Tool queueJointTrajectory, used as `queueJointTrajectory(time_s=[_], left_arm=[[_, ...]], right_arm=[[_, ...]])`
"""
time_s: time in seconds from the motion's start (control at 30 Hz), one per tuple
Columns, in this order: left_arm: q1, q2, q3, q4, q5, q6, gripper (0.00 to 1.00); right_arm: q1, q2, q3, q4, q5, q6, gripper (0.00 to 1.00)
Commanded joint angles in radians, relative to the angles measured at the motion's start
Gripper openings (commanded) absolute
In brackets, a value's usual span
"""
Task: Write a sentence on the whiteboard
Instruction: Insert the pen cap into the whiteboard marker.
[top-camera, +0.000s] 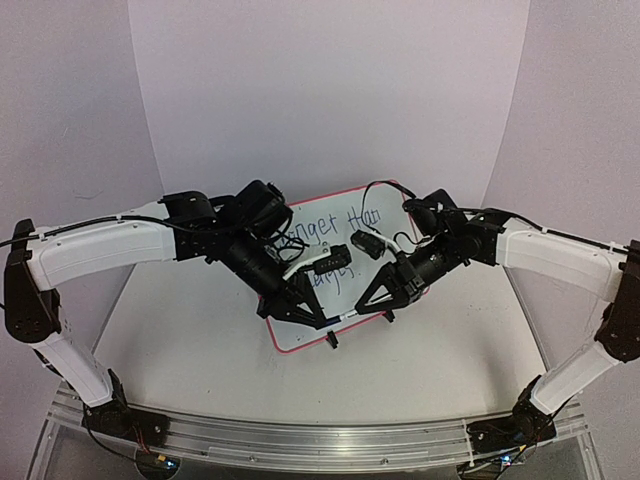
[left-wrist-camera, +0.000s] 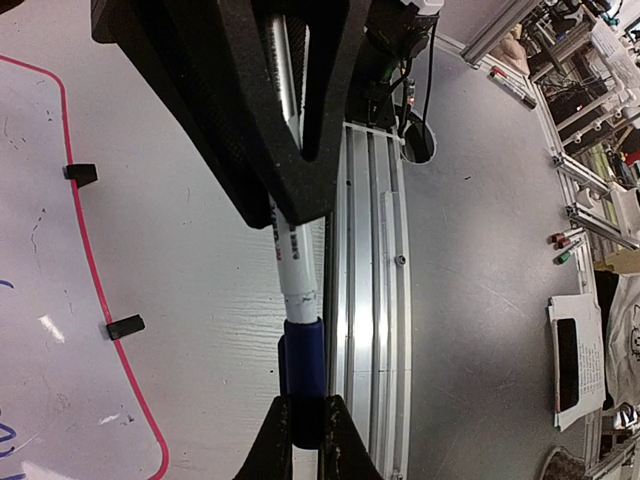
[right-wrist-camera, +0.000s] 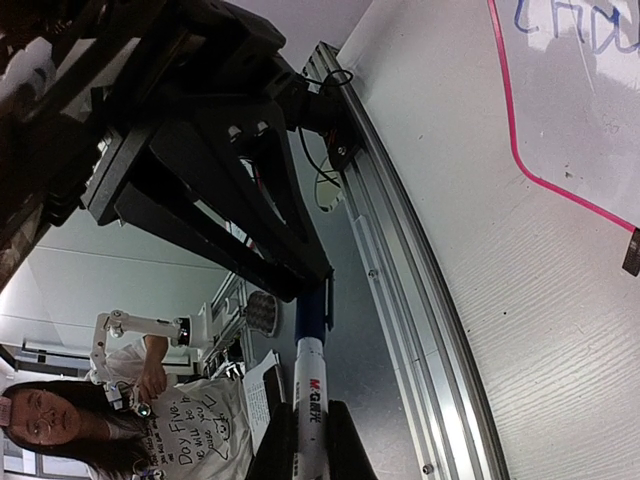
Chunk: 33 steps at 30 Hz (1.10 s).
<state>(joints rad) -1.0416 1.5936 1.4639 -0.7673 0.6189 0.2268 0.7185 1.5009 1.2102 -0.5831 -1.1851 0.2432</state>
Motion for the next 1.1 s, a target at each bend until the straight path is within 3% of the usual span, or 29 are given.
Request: queueJointTrajectory(time_s=[0.0, 0.43, 0.93, 1.0, 1.07], left_arm=[[-0.009, 0.006, 0.02, 0.18, 0.034, -0.01, 0.0], [-0.009, 0.023, 0.035, 0.294, 0.051, -0.038, 0.0], [-0.008, 0.028, 0.068, 0.256, 0.046, -0.022, 0.0], [-0.006, 0.011, 0.062, 0.219, 0.003, -0.02, 0.05], [0.004, -0.032, 0.026, 0.21, -0.065, -0.037, 0.21]], right_arm=[[0.011, 0.006, -0.011, 0.086, -0.006, 0.015, 0.0], [0.026, 0.015, -0.015, 0.12, -0.011, 0.028, 0.0], [0.027, -0.002, -0.043, 0.141, 0.053, 0.024, 0.0], [0.026, -0.015, -0.049, 0.142, 0.097, 0.022, 0.0], [0.018, -0.042, -0.056, 0.152, 0.159, 0.024, 0.0]])
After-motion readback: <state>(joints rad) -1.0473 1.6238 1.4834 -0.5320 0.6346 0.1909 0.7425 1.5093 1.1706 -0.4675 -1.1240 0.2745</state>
